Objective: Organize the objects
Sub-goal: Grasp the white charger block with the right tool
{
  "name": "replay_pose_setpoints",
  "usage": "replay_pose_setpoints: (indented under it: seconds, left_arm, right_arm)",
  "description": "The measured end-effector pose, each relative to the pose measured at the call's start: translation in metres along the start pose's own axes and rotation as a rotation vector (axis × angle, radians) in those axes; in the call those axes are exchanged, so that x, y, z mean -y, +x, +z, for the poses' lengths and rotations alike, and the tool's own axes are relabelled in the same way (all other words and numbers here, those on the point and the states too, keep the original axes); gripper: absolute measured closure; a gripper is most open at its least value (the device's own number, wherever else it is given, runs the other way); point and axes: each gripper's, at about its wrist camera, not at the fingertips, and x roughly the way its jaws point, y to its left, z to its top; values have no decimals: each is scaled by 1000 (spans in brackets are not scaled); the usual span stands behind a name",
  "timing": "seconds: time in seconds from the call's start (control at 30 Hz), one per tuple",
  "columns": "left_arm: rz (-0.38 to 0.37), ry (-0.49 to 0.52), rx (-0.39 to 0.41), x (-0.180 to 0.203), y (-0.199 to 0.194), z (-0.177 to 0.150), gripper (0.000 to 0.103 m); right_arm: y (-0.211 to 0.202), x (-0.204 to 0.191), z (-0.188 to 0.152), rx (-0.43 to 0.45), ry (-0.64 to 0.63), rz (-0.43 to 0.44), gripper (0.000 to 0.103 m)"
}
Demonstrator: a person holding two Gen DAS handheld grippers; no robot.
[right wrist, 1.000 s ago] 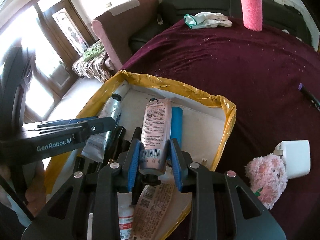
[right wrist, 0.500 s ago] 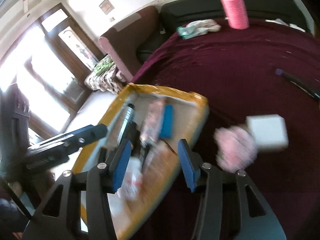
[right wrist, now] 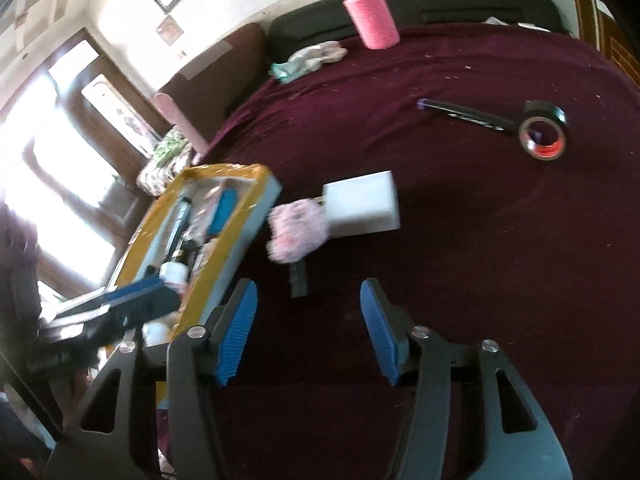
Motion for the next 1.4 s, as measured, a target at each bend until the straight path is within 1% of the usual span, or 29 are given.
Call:
replay_pose_setpoints:
  seconds: [0.07, 0.13, 0.27, 0.33, 0.47, 0.5, 0.6, 0.8, 0.9, 0.97, 1.0, 1.03, 1.07, 1.17, 1.27, 1.33, 1.4]
  left_arm:
    - [-3, 5, -2, 6, 0, -2, 52]
    - [-10, 3, -1, 8, 0, -4, 52]
    - [-9, 14, -11, 13, 1, -7, 52]
    - [-9, 23, -14, 14, 1, -7, 52]
    - [-20, 13, -10, 13, 1, -5, 52]
    - [-22, 12, -8, 13, 1, -4, 52]
    - [-27, 9, -13, 11, 5, -1, 52]
    - [-32, 3, -34, 8, 17, 3, 52]
    - [-28, 1, -32, 6, 19, 6, 52]
    - [-24, -2, -32, 5, 21, 7, 52]
    - [-26, -3, -33, 6, 22, 8, 52]
    - [-30, 1, -35, 7, 23, 9, 52]
    - [-30, 7, -39, 9, 25, 10, 52]
    - [-35, 29, -45, 16, 33, 15, 52]
    - [-40, 49, -53, 25, 43, 19, 52]
    - [7, 73, -53, 34, 48, 21, 52]
    - [29, 97, -53, 42, 52, 21, 52]
  right_arm:
    - [0, 6, 6, 0, -8, -11, 46]
    - [3, 8, 13, -6, -18, -33, 46]
    - [12, 5, 27, -19, -42, -52, 45]
    - [19, 3, 35, -29, -60, -61, 44]
    - [38, 5, 50, -51, -54, -99, 43]
    - [44, 5, 54, -52, -59, -121, 43]
    - [57, 4, 63, -72, -72, -143, 43]
    - [82, 3, 68, -127, -107, -188, 42]
    - [91, 7, 71, -146, -100, -197, 42]
    - [93, 10, 68, -150, -100, -212, 42]
    - [92, 13, 67, -151, -85, -196, 42]
    - [90, 16, 67, -154, -62, -183, 46]
    - [87, 17, 66, -157, -57, -174, 46]
    - [72, 24, 58, -140, -39, -214, 46]
    - [56, 34, 48, -127, 8, -200, 47]
    - [48, 35, 42, -114, -1, -223, 47]
    - [40, 42, 34, -99, 26, -245, 47]
